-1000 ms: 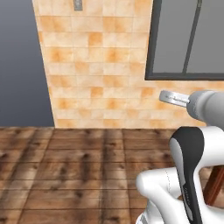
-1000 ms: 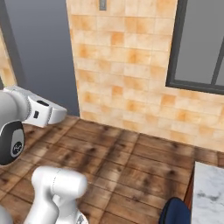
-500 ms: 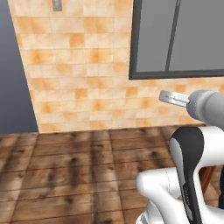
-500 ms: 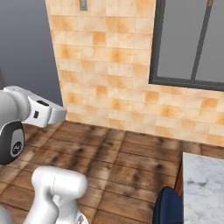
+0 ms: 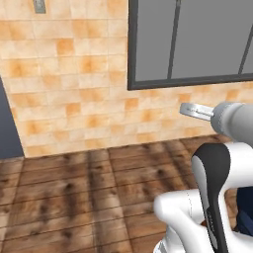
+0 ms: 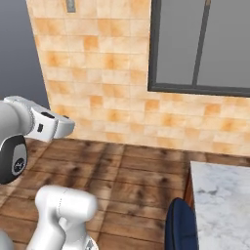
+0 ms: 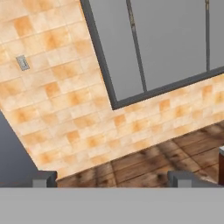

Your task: Place the large bottle from the dining counter next to the other large bottle outside the sink, and place the small bottle from the dining counter next to the other small bottle inside the sink.

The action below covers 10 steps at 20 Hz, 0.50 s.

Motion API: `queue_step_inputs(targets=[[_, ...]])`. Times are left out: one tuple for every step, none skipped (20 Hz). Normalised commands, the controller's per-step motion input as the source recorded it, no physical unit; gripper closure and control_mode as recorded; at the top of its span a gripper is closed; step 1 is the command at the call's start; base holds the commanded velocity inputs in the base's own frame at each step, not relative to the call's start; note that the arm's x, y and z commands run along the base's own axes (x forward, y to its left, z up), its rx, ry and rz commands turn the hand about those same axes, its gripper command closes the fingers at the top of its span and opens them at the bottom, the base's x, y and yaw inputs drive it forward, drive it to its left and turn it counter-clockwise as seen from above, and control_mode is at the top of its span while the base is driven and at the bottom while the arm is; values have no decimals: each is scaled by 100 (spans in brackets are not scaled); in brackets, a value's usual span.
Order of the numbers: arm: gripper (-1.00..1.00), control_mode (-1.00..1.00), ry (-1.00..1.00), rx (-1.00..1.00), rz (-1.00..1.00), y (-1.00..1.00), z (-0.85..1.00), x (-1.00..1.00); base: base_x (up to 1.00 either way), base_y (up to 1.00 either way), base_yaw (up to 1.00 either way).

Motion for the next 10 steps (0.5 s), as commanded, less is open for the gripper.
queue_step_inputs(targets=[[-100, 100, 0, 0, 0, 0, 0, 0, 0, 0, -25], [-100, 100, 0, 0, 0, 0, 0, 0, 0, 0, -25], [-100, 100, 0, 0, 0, 0, 0, 0, 0, 0, -25], [-100, 100, 0, 0, 0, 0, 0, 0, 0, 0, -25], [-100, 100, 0, 0, 0, 0, 0, 0, 0, 0, -25], [-100, 100, 0, 0, 0, 0, 0, 0, 0, 0, -25], [-100, 100, 0, 0, 0, 0, 0, 0, 0, 0, -25], [-100, 100, 0, 0, 0, 0, 0, 0, 0, 0, -25], [-100, 100, 0, 0, 0, 0, 0, 0, 0, 0, -25], [-100, 100, 0, 0, 0, 0, 0, 0, 0, 0, -25]])
